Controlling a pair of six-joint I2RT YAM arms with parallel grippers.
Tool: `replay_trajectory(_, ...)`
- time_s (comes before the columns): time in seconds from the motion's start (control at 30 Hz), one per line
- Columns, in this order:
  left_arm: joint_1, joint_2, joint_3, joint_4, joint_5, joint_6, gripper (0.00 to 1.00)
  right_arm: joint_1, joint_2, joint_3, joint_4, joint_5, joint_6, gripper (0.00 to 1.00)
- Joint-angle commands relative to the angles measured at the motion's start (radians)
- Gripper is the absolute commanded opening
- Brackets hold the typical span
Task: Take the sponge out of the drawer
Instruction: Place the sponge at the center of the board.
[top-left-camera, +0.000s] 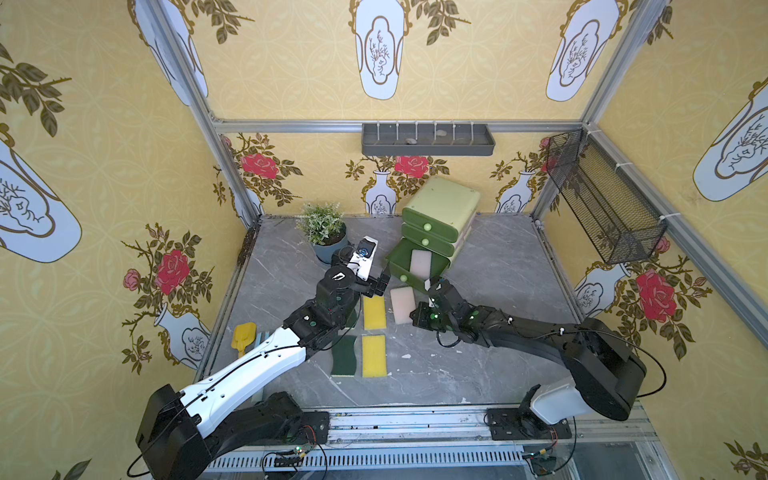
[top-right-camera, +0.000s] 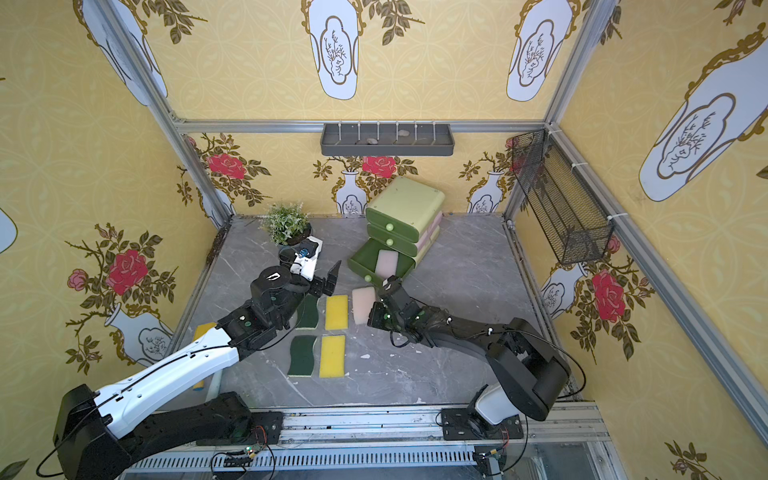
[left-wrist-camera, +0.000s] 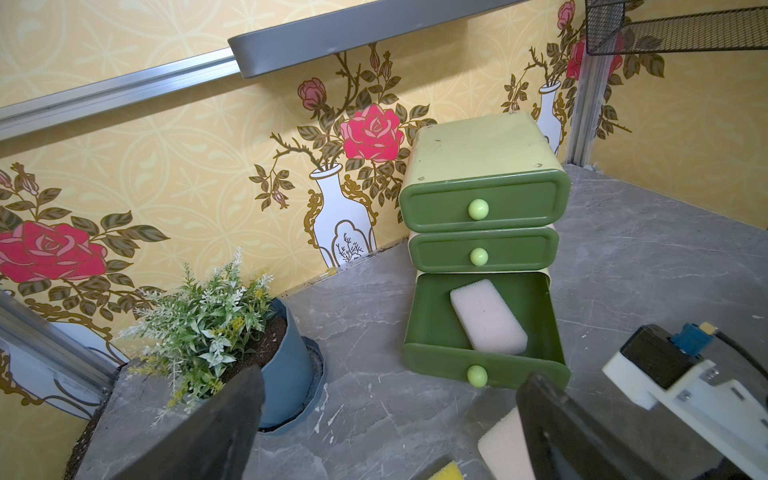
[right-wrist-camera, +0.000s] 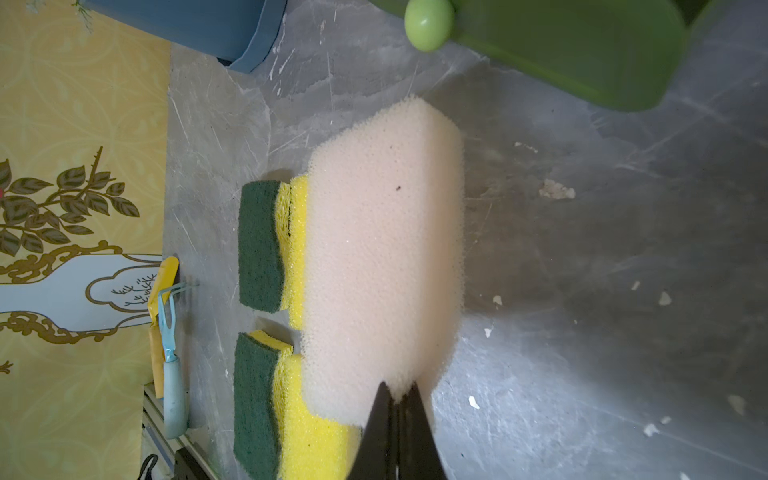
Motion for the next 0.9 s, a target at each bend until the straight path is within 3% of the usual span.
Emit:
replay_trajectory(0.0, 0.001, 0.003, -0.007, 0.031, -0.007, 0.0, 1.0, 0.004, 0.011, -0.014, 0.026, 0.018, 0.035, 0.0)
replay_trajectory(0.67, 0.001, 0.008, -0.009, 0.031, -0.006, 0.0, 1.0, -0.004, 0.095, -0.026, 0.075, 0.014, 0.079, 0.0)
replay_trajectory(0.87, 0.001, 0.008, -0.009, 0.031, -0.006, 0.001, 1.0, -0.004, 0.1, -0.027, 0.072, 0.005, 0.088, 0.15)
